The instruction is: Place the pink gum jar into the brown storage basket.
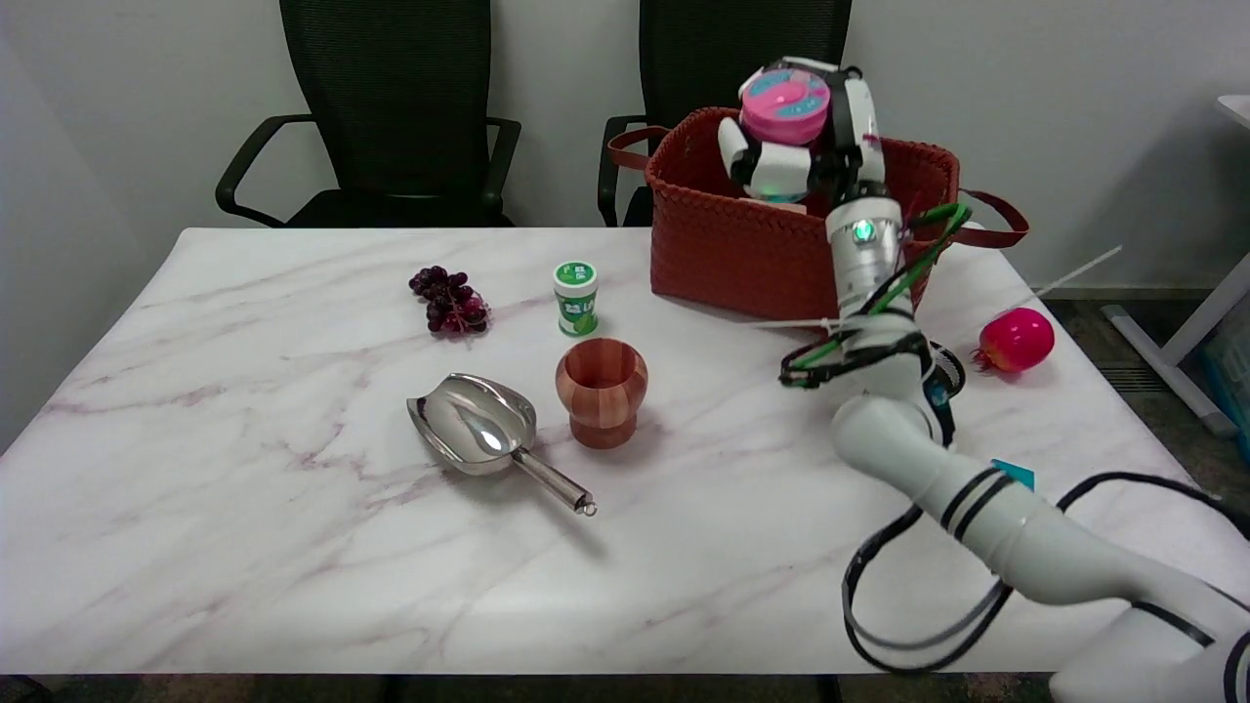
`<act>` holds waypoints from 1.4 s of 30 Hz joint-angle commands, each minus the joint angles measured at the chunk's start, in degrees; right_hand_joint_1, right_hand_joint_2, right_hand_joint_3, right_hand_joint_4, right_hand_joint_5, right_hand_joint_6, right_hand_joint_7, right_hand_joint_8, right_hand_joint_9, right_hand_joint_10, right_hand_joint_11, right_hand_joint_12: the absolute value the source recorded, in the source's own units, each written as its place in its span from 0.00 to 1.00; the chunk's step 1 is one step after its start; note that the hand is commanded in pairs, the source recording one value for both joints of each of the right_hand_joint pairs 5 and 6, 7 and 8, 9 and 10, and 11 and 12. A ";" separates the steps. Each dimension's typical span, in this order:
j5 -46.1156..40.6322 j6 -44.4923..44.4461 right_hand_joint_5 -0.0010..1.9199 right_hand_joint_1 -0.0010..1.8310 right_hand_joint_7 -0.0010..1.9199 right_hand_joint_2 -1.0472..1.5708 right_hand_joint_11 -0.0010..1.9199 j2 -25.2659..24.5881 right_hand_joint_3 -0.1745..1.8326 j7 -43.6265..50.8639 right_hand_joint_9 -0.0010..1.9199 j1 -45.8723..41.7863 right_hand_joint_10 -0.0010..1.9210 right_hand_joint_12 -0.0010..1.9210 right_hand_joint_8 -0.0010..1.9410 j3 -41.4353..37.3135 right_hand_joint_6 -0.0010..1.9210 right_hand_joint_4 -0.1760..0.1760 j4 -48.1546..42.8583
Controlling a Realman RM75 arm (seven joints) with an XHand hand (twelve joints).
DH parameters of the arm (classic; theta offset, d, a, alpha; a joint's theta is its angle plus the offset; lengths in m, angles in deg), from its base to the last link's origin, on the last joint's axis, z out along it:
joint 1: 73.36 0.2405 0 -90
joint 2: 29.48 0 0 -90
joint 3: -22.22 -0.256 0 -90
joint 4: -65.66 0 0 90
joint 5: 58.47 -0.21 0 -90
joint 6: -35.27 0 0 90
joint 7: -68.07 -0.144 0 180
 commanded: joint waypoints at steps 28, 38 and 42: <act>-4.47 19.10 0.57 0.65 0.73 0.58 0.56 0.14 0.88 20.41 0.69 30.11 0.69 0.56 0.72 1.14 0.57 0.50 48.30; -5.67 20.37 0.31 0.69 0.63 0.62 0.40 0.31 0.68 23.71 0.52 30.12 0.52 0.40 0.62 0.98 0.31 0.50 48.07; -9.01 23.52 0.07 0.72 0.44 0.59 0.21 0.39 0.63 24.91 0.34 30.12 0.34 0.21 0.43 0.42 0.07 0.50 47.92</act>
